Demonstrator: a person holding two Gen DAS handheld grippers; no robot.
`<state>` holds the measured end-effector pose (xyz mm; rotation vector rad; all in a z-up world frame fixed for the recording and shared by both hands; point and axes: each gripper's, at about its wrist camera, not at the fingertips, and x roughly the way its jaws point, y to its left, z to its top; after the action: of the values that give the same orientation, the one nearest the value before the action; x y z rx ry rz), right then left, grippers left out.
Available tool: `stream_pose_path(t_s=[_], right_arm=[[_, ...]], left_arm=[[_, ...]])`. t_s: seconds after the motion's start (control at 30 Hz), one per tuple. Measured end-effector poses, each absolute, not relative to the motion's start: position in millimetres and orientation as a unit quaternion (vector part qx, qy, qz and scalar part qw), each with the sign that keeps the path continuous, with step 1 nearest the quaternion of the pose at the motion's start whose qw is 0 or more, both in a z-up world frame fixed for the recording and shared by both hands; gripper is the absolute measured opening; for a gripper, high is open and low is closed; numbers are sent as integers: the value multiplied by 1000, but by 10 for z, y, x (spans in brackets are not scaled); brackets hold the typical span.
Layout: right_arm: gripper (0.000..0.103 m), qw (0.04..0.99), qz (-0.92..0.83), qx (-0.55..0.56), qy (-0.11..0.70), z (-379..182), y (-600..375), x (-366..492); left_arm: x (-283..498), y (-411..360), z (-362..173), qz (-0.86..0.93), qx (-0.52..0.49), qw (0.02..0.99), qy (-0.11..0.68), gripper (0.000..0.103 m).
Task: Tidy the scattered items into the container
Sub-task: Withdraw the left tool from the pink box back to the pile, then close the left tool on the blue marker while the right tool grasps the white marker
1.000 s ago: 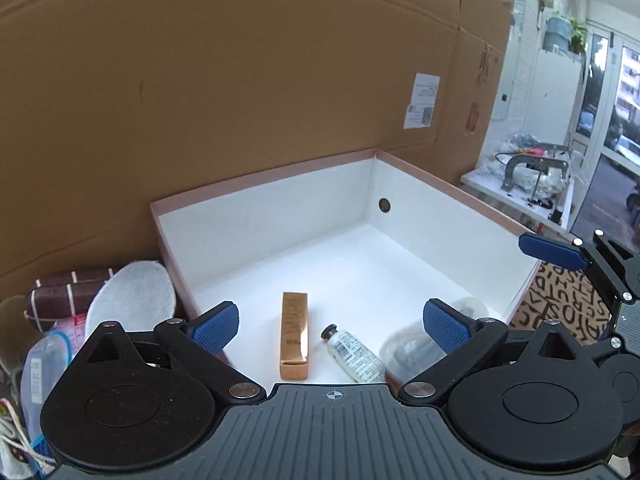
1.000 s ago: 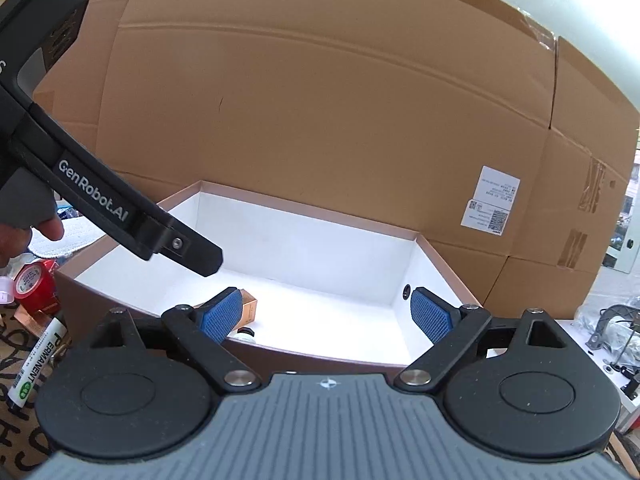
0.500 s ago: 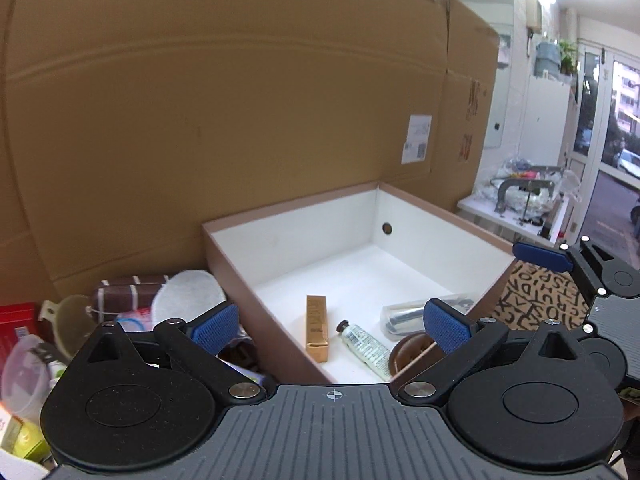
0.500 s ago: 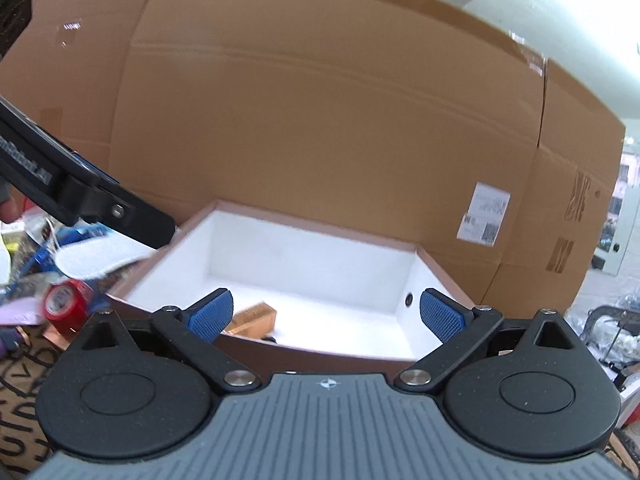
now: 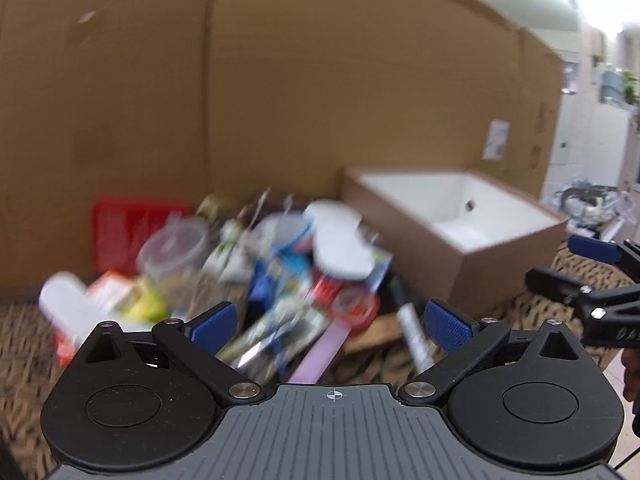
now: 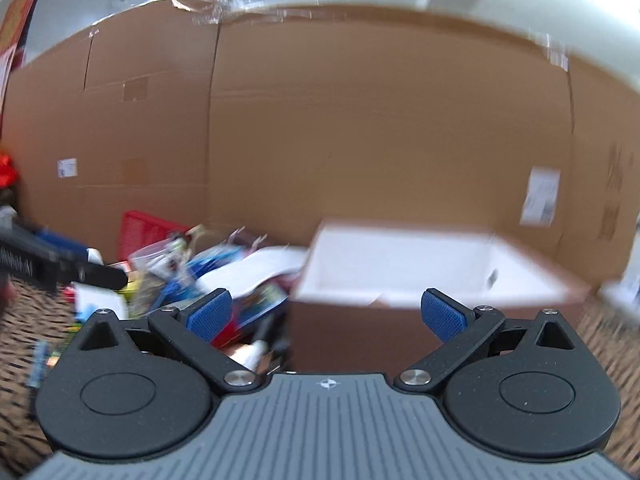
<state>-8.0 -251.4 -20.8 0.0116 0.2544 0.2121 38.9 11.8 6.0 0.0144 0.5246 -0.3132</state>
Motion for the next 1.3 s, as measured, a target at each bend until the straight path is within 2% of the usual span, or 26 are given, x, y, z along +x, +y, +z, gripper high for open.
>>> stream_pose_path(t_s=[0.1,0.23,0.43,0.67,0.7,0.77,0.87,0.97,1.0,1.03,1.1,1.13,1.2,1.3], right_arm=[[101,972,141,60,178,-387,-2425,-29],[101,955,156,74,240,-573,-2198,6],[101,951,159,44,262,-720,-1975,27],[101,941,158,44,295,-857,-1823,187],[101,941,157,44,297,-868,-1813,195],[101,941,153,46,299,-876,-1818,213],[101,942,142,49,301,-885,-1826,240],[101,944,134,37,301,-906,-1794,273],[99,944,133,29,300,-916,-1772,282],[95,945,133,18,299,-930,-1740,289],[88,944,131,3,302,-961,-1680,313],[82,944,131,0,304,-974,-1661,329],[78,943,129,0,306,-994,-1643,357],[64,946,121,-10,302,-991,-1631,385]], left_arm=[[312,301,-210,-128,-14,947,293,103],[192,434,-404,-105,4,944,312,103],[-24,708,-524,-59,-8,940,336,103],[112,840,-763,-33,-31,927,372,101],[139,848,-793,-35,-31,925,378,95],[169,838,-830,-31,-18,926,376,91],[194,812,-850,-26,4,930,368,75],[225,805,-831,-40,9,931,362,53],[245,799,-825,-47,10,931,361,40],[273,788,-823,-53,11,932,359,34],[332,753,-830,-58,15,932,357,29],[359,732,-832,-58,18,933,356,29],[403,698,-833,-58,20,933,356,29],[414,660,-813,-67,16,931,359,26]])
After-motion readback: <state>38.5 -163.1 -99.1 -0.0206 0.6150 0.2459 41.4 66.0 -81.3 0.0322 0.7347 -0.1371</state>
